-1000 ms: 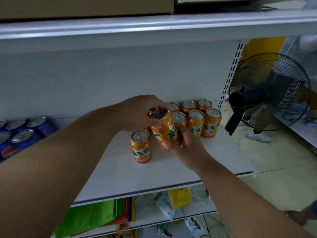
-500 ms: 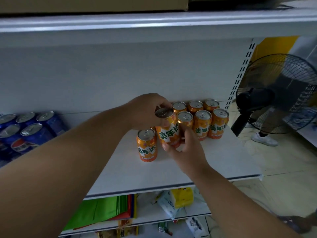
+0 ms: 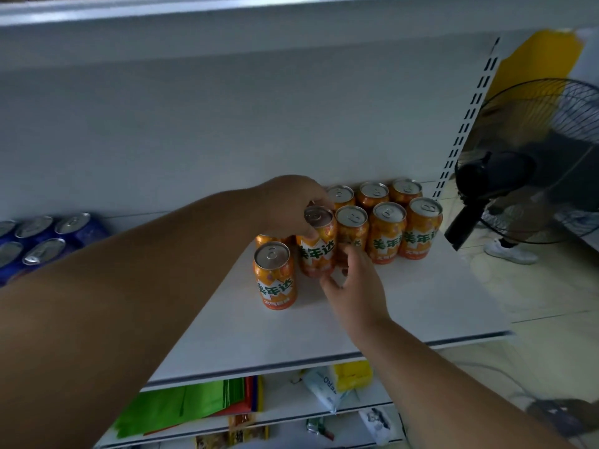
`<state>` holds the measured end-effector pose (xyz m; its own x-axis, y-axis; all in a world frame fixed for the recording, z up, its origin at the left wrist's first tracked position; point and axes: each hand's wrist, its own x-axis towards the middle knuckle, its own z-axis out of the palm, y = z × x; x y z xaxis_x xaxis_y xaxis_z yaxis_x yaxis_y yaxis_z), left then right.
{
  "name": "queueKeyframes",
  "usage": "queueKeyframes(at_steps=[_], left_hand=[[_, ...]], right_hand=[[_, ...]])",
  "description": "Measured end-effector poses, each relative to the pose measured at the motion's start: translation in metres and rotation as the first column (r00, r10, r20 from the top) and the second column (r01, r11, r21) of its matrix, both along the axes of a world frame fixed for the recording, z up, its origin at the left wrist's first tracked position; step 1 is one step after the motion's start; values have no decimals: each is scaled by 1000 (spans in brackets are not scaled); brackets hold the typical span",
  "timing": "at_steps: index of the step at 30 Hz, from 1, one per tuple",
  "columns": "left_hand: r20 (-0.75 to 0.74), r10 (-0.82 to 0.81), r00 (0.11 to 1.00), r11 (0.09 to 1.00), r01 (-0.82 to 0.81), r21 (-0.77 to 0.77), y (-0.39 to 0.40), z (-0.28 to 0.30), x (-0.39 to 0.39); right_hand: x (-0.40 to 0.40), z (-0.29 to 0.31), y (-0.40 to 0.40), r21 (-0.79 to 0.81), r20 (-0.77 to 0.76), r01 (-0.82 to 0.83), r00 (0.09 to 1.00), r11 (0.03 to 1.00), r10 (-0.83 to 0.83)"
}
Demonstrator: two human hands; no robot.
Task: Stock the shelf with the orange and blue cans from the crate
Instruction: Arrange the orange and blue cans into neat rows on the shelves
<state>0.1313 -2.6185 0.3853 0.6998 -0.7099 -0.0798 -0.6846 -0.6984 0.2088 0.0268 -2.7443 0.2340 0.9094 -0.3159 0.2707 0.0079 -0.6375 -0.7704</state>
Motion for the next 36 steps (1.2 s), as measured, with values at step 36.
queueKeyframes(at_steps=[36], left_hand=[[154, 14, 988, 994, -31, 103, -69, -39, 19]], right_hand=[[10, -8, -58, 92, -112, -2, 994, 996, 12]])
